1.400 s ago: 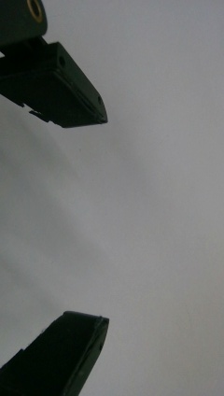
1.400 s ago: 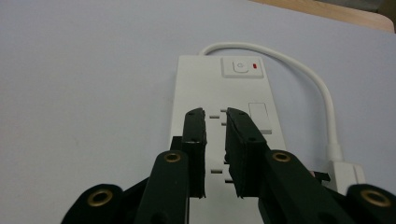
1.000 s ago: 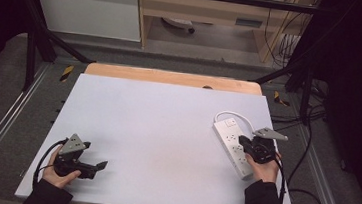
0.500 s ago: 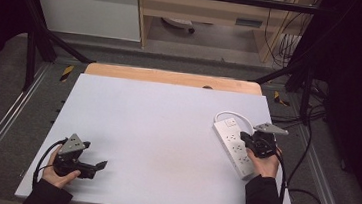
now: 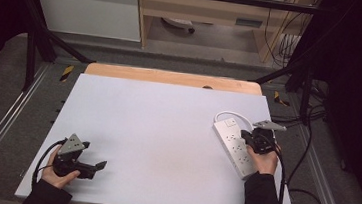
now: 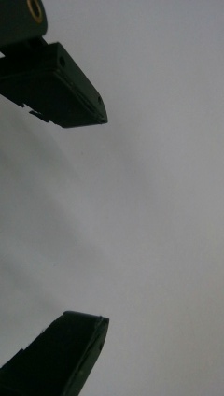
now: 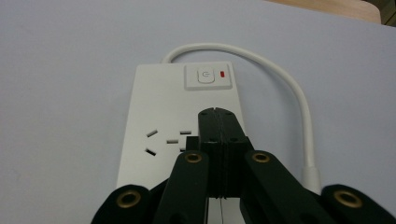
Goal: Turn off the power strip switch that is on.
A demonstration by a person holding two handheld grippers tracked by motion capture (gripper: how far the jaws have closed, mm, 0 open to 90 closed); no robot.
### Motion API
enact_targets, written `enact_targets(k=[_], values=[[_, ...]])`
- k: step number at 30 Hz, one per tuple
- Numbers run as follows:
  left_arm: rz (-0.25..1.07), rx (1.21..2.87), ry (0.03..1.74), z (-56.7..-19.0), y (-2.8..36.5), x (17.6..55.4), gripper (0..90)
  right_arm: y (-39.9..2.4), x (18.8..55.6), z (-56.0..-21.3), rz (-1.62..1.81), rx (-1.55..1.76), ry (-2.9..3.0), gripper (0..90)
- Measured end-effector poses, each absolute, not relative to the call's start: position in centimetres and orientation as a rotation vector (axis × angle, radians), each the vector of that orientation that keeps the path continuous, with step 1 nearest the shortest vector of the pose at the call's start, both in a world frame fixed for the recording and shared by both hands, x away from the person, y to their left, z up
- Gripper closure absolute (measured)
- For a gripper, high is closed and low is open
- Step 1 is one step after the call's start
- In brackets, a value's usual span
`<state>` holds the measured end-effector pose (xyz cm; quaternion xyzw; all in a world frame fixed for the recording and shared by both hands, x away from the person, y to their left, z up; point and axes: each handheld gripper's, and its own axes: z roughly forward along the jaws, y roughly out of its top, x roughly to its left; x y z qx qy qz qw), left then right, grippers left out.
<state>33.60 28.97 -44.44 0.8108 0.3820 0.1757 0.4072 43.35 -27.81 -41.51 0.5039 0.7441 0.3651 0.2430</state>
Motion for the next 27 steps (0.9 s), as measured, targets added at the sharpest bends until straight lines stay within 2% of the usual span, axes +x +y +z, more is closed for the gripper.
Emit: enact_targets(k=[27], values=[[0.445,2.043,0.966,-44.5,29.0,33.6,3.4,-27.5,44.4,-43.0,0.932,1.405,2.051,90.0]])
